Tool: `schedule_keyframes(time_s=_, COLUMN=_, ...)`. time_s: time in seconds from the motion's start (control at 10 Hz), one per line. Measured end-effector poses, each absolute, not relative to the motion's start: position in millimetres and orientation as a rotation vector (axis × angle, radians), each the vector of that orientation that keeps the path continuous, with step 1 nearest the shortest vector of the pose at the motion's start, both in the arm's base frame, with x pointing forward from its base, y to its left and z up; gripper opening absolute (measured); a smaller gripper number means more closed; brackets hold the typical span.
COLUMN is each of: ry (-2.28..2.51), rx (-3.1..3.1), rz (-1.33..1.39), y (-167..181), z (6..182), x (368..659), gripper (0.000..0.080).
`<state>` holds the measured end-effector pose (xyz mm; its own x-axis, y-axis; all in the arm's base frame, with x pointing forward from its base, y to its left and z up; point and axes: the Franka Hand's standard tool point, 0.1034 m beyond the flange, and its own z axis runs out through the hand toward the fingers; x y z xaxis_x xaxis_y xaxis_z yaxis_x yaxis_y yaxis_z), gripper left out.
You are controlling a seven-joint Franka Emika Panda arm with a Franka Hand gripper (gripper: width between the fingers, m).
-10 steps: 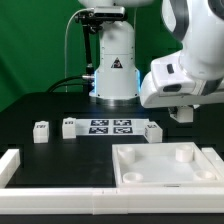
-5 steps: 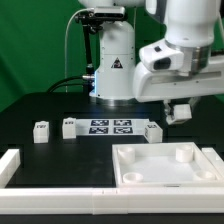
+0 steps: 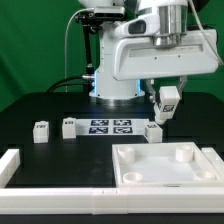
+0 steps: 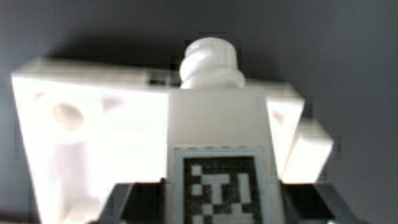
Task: Assemble one leg
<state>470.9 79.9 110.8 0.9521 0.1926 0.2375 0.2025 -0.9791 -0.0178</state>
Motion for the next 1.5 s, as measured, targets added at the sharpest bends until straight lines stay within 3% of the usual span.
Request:
schedule_keyframes(time_s=0.2, ry=-0.314, rx=-3.031, rz=-0.576, y=77, z=110.0, x=468, gripper=0.029)
schedule_keyframes(time_s=0.3, ry=-0.332, rx=-3.035, rz=-0.537, y=80, z=105.8, x=468, gripper=0.0291)
schedule_keyframes(time_s=0.6, ry=-0.402, rx=-2.996, rz=-0.57, y=111, z=113.5, x=524, gripper=0.0291)
schedule_keyframes(time_s=0.9, ry=-0.413, rx=-2.974, rz=-0.611, y=123, z=107.1, x=560, gripper=0.0291)
schedule_keyframes(time_s=1.3, ry=-0.432, rx=-2.956, rz=-0.695, y=122, z=104.8, x=565, gripper=0.0291)
schedule_keyframes(time_s=1.5, ry=-0.417, rx=-2.894, rz=-0.949, y=115, z=107.2, x=570, gripper=0.0291)
